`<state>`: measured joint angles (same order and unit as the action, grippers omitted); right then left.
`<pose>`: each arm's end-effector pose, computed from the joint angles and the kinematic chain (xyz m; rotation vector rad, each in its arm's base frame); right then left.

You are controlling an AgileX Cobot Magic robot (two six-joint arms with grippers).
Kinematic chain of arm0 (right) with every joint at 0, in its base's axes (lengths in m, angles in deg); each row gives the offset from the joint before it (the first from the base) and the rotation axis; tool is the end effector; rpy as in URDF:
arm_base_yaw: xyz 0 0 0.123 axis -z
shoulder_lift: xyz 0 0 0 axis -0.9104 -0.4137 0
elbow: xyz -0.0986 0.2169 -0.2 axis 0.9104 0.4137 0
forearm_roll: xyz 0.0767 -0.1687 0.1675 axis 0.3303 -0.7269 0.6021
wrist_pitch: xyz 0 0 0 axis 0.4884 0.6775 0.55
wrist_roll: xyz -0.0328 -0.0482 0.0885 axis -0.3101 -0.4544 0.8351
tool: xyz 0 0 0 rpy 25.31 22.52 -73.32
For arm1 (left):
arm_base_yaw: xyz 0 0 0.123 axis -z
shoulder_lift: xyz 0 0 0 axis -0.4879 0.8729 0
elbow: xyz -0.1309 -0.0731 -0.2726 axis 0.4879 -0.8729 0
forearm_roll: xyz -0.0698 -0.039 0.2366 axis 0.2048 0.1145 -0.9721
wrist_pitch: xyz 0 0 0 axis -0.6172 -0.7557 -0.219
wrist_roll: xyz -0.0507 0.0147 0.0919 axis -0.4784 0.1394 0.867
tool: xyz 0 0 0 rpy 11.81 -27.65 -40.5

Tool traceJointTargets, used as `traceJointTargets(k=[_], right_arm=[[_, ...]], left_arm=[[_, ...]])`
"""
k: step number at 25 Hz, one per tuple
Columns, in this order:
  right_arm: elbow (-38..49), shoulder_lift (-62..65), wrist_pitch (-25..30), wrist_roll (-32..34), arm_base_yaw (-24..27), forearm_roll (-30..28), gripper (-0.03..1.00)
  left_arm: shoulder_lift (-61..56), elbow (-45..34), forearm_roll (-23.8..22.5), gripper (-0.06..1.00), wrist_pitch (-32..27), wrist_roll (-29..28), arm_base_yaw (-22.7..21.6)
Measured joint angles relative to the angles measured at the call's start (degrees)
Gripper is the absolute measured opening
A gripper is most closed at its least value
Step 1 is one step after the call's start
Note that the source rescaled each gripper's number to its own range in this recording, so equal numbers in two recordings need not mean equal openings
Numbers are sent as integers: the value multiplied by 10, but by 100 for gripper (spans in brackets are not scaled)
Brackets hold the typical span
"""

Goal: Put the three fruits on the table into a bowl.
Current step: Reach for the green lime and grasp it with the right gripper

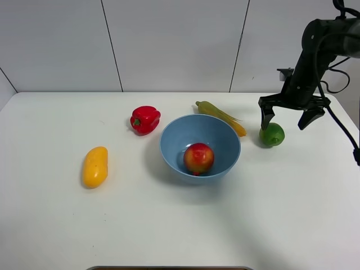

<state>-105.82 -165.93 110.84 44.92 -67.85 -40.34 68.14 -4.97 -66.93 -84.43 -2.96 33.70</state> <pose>0.4179 0.0222 0.1919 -0.0265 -3.1233 -0.0794 -0.0157 -0.0021 0.2504 0.1172 2.1196 -0.0719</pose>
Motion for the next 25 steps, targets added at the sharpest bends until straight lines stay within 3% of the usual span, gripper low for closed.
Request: traceJointTargets(k=[25], right_arm=[[-1, -82, -114, -38, 0, -28, 85]], left_arm=[[0, 0, 0, 87, 0, 0, 0]])
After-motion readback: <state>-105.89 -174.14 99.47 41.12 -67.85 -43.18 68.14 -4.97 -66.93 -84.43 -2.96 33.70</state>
